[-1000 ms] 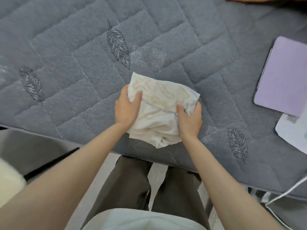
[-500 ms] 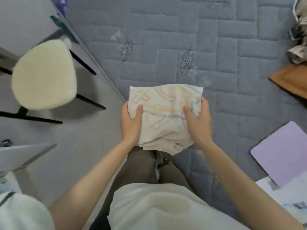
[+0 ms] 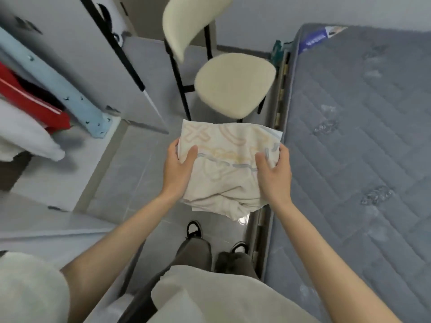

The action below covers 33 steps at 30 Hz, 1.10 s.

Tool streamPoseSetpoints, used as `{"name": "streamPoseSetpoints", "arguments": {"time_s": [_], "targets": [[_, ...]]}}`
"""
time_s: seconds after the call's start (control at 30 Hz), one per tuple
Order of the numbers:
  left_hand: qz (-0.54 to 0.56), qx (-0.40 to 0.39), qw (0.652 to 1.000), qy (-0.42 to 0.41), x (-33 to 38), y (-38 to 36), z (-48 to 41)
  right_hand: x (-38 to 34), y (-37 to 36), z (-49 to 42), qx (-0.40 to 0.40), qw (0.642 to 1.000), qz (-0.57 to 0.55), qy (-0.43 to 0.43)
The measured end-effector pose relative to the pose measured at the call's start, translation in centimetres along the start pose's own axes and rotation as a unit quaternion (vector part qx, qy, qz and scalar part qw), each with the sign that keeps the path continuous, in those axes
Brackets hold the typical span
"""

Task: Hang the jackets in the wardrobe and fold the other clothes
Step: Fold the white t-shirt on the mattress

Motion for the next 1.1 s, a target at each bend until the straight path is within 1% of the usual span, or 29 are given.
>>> {"name": "streamPoseSetpoints", "arguments": {"time_s": [0.2,0.27,0.4,0.57,0.83,0.97,1.1], "targets": [[0.042,0.145,0.988,0.013,1.4,10.5,-7.2,-8.1,-12.5,1.7,-0.145,0.985,-0.008,0.096],[0.052,0.192,0.980,0.006,2.3,13.8,-10.0,-11.1,-17.0,2.3,-0.178,0.975,-0.008,0.132],[0.065,0.255,0.965,-0.012,4.4,20.1,-16.0,-16.9,-26.0,3.2,-0.234,0.954,-0.025,0.189],[0.077,0.322,0.943,-0.036,7.7,27.4,-22.9,-24.2,-35.7,5.0,-0.279,0.931,-0.064,0.226],[0.111,0.411,0.902,-0.076,14.7,37.4,-33.0,-38.0,-47.9,7.2,-0.349,0.880,-0.129,0.296],[0.119,0.464,0.870,-0.119,19.8,41.9,-37.9,-45.9,-53.5,7.8,-0.369,0.846,-0.182,0.339],[0.118,0.516,0.831,-0.171,25.3,46.4,-42.1,-53.9,-58.4,8.5,-0.389,0.812,-0.235,0.367]]}}
Point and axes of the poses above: each hand's wrist, its own z-axis away from the middle knuckle, its own y-axis out of the back of the hand, x = y × z, the point moved 1 cm from there along -z, towards the middle knuckle, and after that the axes turned 15 degrees about x, right-handed, at the moved point
